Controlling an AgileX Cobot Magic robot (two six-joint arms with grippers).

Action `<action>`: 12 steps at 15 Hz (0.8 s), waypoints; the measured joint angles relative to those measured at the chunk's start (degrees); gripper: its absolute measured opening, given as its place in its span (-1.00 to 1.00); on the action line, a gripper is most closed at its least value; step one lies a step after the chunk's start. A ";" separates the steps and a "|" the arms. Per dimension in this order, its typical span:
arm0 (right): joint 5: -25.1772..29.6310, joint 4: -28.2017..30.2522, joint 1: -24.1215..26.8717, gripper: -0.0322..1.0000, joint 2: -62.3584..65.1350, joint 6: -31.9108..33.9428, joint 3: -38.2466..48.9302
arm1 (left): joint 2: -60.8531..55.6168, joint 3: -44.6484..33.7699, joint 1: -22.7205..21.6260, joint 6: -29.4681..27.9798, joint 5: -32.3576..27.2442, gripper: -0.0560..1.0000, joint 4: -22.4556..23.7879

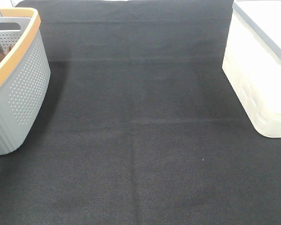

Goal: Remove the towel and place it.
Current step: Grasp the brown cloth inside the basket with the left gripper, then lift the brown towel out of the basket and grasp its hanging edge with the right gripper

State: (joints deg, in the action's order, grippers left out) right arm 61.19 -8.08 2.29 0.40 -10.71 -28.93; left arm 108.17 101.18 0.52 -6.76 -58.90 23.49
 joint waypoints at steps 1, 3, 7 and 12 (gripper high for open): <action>0.00 -0.29 0.00 0.52 0.00 0.00 0.00 | -1.95 0.00 0.00 -0.34 1.15 -0.89 -1.26; 0.00 -1.38 0.00 0.52 0.00 0.00 0.00 | -6.02 0.00 0.00 -0.57 4.58 -0.89 -5.04; 0.00 -1.49 0.00 0.52 0.00 0.00 0.00 | -11.86 0.00 0.00 -0.57 11.23 -0.89 -12.49; 0.00 -1.95 0.00 0.52 0.00 0.00 0.00 | -15.87 0.00 0.00 2.06 22.92 -0.89 -30.65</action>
State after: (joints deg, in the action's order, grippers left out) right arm 61.19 -10.03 2.29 0.40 -10.71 -28.93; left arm 92.30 101.18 0.52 -4.70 -35.98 -7.16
